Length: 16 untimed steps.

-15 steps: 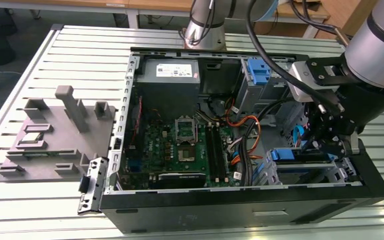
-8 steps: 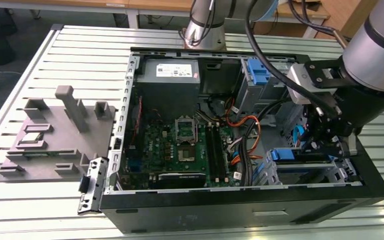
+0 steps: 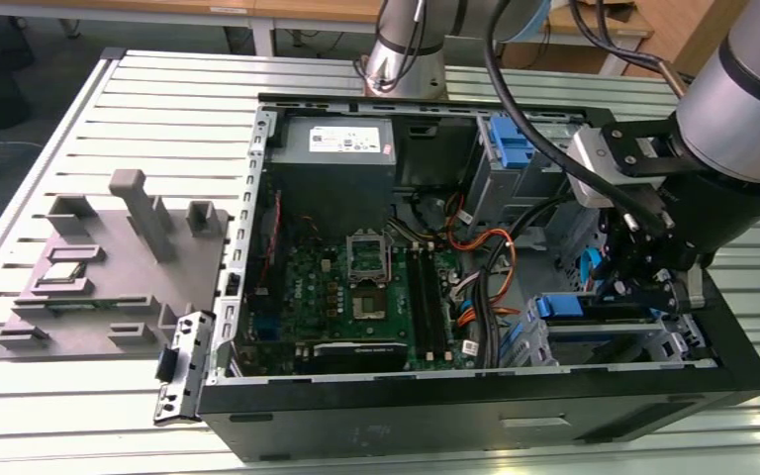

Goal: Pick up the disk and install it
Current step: 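Insert the first disk wire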

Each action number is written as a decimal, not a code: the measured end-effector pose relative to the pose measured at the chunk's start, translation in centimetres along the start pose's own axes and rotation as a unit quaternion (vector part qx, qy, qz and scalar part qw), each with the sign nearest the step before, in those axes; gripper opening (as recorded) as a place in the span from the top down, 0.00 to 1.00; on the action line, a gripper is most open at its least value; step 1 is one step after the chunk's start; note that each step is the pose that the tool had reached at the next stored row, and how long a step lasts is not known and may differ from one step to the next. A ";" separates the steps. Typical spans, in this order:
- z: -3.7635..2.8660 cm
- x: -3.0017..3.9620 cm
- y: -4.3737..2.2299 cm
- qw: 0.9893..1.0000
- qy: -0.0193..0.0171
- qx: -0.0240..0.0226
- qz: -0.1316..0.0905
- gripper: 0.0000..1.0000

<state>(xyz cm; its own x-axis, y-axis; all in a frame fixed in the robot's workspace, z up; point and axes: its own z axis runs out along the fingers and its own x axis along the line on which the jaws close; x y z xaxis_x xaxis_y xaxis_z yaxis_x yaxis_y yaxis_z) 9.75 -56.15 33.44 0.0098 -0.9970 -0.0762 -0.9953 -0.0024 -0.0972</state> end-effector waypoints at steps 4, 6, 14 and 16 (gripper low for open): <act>-0.06 -0.01 -0.02 1.000 0.000 0.000 0.000 0.76; -0.35 -0.03 -0.06 1.000 0.000 0.000 0.000 0.76; -1.62 -0.12 -0.20 1.000 0.000 0.000 0.000 0.76; -1.61 -0.13 -0.20 1.000 0.000 0.000 0.000 0.76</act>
<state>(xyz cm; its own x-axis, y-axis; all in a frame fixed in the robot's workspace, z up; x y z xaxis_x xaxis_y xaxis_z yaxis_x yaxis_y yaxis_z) 9.80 -56.15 35.07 0.0099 -0.9970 -0.0766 -0.9953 -0.0024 -0.0972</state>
